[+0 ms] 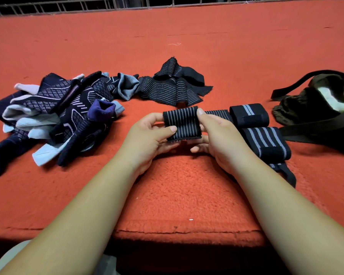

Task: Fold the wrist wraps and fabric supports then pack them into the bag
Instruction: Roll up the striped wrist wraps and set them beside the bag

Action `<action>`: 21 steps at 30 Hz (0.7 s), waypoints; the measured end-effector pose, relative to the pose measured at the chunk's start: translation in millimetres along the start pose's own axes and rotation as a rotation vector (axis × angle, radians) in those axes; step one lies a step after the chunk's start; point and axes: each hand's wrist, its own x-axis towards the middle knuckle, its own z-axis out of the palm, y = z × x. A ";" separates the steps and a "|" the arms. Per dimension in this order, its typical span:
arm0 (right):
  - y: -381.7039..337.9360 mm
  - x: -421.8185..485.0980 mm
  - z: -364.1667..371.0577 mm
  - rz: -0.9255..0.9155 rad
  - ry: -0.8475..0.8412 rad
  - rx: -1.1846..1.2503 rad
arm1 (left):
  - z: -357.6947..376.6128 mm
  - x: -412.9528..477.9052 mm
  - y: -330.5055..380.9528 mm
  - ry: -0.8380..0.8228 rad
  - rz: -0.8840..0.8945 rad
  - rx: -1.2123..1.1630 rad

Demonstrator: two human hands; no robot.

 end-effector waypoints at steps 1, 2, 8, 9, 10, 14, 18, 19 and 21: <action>-1.9 -0.6 0.8 0.021 -0.013 0.014 | -0.6 0.7 0.1 0.012 0.008 -0.015; -3.3 -1.0 1.2 0.035 -0.027 0.029 | -1.3 1.3 0.1 0.020 0.012 -0.027; -2.5 -1.3 2.7 0.045 -0.081 0.051 | -1.3 2.1 -0.6 0.035 0.004 -0.040; -1.0 -1.4 2.7 0.041 -0.079 0.035 | -1.5 2.2 -1.0 0.042 0.002 -0.046; 0.7 -1.5 2.7 0.028 -0.071 0.004 | -1.6 2.6 -1.5 0.052 0.000 -0.048; 4.4 -1.1 1.1 -0.043 0.007 -0.077 | -0.2 3.8 -3.7 0.075 -0.009 -0.037; -3.4 0.3 -2.6 -0.085 0.089 -0.082 | 10.9 10.9 1.1 0.055 -0.012 -0.004; -5.7 1.1 -4.2 -0.098 0.110 -0.090 | 15.3 13.8 3.7 0.051 -0.008 -0.002; -11.4 2.9 -9.2 -0.125 0.172 -0.106 | 27.5 20.8 10.3 0.042 0.004 -0.011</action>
